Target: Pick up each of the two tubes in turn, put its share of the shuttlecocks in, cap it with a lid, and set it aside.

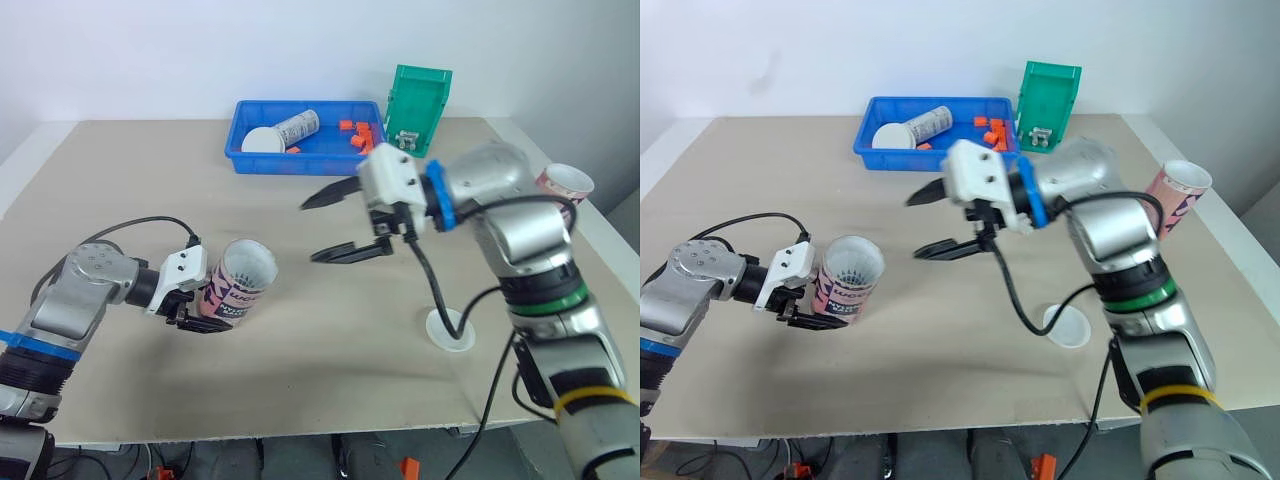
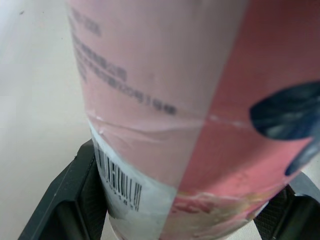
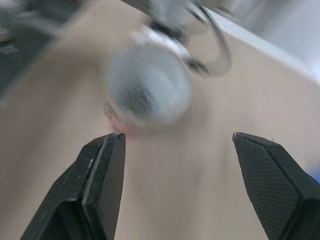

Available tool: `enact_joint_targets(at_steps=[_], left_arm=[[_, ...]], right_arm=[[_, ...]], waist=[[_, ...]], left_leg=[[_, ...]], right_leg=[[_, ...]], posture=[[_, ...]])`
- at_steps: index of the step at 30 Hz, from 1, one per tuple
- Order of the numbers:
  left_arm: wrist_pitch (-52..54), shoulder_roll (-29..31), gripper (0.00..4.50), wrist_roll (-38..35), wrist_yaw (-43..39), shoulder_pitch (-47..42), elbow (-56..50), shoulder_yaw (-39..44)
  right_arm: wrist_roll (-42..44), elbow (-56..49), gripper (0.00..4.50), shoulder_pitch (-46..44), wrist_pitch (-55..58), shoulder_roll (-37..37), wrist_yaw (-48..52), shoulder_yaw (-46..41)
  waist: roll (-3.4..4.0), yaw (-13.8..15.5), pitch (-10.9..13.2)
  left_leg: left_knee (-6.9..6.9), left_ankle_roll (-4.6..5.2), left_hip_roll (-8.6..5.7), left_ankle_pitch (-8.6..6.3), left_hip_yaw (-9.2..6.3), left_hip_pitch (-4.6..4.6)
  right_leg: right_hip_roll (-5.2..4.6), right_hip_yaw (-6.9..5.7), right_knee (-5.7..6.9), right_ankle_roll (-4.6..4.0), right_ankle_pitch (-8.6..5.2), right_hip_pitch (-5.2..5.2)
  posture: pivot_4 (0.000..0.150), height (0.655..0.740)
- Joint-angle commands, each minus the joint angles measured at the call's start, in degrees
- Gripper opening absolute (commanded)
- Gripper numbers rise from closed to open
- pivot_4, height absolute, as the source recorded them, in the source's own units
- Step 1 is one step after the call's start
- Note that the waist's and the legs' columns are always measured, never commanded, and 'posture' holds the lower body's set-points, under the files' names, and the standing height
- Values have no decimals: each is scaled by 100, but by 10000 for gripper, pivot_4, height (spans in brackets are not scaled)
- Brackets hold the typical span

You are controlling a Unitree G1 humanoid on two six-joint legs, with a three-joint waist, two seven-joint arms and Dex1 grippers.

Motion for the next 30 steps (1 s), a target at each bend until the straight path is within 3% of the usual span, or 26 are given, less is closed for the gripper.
enact_joint_targets(at_steps=[1, 6, 15, 23, 30], left_arm=[[5, 60, 33206, -7, 95, 133, -105, 81], [-65, 33, 33206, 26, 70, 135, -52, 18], [-127, 16, 33206, 65, 87, 152, -60, -4], [-112, 32, 33206, 51, 125, 184, -103, 17], [-124, 12, 33206, 54, 155, 153, -89, 17]], right_arm=[[-66, -9, 36992, 548, 127, -251, -887, -840], [-239, 765, 36992, 1448, -15, -418, -1770, -1512], [-430, 2300, 36992, 1431, -248, 35, -2713, -1613], [-615, 3204, 36992, 995, -485, 382, -2731, -1360], [-991, 4680, 36992, 107, -1030, 791, -2790, -1112]], waist=[[2, -4, 1], [6, -19, 2], [7, -37, 3], [7, -48, 4], [8, -51, 4]], left_leg=[[0, 0, 0, 0, -1, 1], [-2, 0, -1, 0, 2, 4], [2, 2, -3, 1, 3, 7], [1, 2, -4, 1, 3, 7], [1, 5, -6, 3, 2, 7]], right_leg=[[1, 0, 0, 0, 0, 0], [3, 7, 1, 2, 2, -2], [10, 22, 1, 5, 4, 5], [16, 31, 1, 7, 3, 7], [21, 40, 0, 8, 4, 9]], posture=[[1500, 7037], [1500, 7037], [1500, 7037], [1500, 7037], [1500, 7037]])
